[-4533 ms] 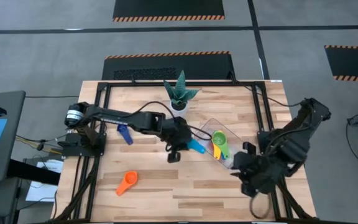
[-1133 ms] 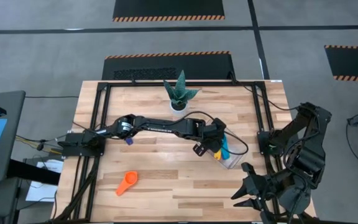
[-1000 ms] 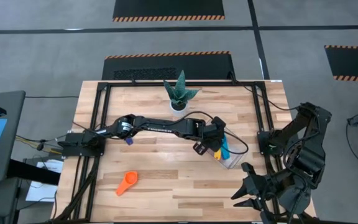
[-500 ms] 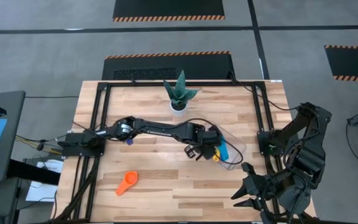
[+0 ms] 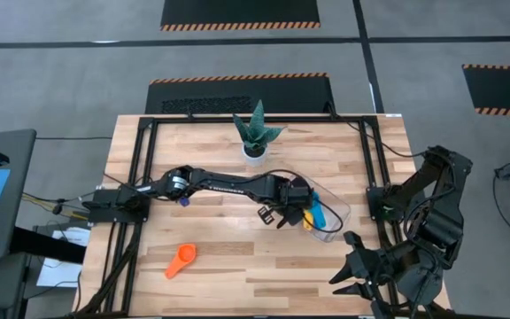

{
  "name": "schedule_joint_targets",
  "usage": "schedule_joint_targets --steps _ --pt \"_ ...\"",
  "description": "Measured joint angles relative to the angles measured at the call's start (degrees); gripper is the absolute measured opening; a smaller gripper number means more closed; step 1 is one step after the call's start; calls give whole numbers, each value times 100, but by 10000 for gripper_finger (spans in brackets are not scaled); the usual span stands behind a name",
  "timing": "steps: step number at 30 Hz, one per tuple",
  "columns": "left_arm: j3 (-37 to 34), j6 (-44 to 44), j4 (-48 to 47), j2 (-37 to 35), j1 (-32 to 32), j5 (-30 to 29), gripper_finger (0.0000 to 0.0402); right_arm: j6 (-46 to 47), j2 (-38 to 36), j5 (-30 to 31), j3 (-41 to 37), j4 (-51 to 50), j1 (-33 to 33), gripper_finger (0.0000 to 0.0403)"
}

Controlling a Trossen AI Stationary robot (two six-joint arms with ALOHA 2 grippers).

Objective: Nest measuring cups in basket
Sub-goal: Adjust the measuring cups

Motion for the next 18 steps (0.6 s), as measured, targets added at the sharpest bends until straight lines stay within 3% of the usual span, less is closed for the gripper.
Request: schedule_joint_targets --steps 4,11,18 --pt "0 213 -34 0 14 102 17 0 0 -1 0 0 0 120" --pt "0 714 -13 0 -8 831 2 3 0 -1 0 0 0 120" --pt "0 992 556 0 3 998 0 7 0 1 0 2 0 120"
